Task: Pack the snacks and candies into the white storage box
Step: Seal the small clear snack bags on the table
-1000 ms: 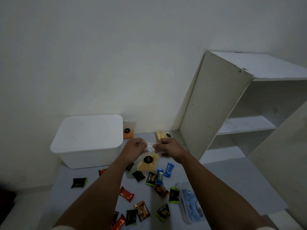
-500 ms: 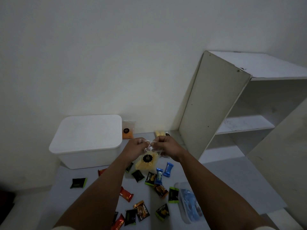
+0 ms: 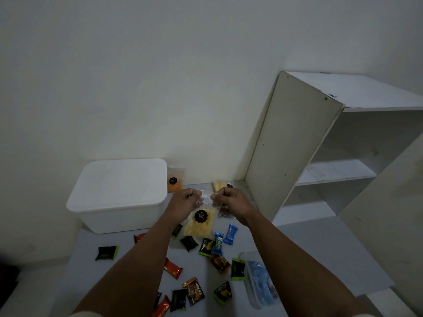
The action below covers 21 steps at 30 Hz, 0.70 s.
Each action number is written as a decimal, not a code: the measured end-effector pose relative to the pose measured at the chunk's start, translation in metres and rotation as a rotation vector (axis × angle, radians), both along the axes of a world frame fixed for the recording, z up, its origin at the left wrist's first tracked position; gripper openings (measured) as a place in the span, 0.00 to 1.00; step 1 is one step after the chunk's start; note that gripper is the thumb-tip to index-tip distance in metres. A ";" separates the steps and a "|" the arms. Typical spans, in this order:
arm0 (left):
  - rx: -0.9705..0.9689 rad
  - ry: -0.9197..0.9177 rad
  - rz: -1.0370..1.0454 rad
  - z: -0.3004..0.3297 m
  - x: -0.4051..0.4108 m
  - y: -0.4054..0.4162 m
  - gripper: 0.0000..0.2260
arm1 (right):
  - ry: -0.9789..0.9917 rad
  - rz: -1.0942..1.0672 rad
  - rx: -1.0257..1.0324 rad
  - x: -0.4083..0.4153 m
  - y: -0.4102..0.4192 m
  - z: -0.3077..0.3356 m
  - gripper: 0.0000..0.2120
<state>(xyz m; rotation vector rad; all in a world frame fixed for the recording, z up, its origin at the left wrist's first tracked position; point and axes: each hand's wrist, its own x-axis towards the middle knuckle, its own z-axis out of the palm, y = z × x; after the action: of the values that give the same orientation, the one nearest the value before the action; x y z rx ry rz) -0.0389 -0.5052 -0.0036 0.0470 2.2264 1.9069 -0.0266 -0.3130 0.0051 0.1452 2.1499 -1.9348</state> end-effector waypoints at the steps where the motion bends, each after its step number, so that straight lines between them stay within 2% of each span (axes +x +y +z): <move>1: 0.004 0.005 0.009 0.001 0.000 0.000 0.11 | 0.002 -0.018 -0.013 0.001 0.000 0.000 0.06; 8: -0.005 0.012 0.029 0.004 -0.001 -0.005 0.10 | 0.015 -0.056 0.009 0.000 0.005 0.000 0.08; 14: -0.004 -0.004 0.054 0.003 -0.002 -0.006 0.10 | 0.023 -0.068 -0.034 0.005 0.007 0.000 0.05; 21: 0.054 -0.048 0.069 0.003 0.000 -0.002 0.12 | 0.027 -0.117 -0.052 0.003 0.011 0.000 0.06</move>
<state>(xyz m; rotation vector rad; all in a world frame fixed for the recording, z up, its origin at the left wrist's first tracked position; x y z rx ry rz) -0.0392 -0.5075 -0.0007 -0.0673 2.1731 1.9816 -0.0232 -0.3018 0.0046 0.2418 2.1500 -2.0659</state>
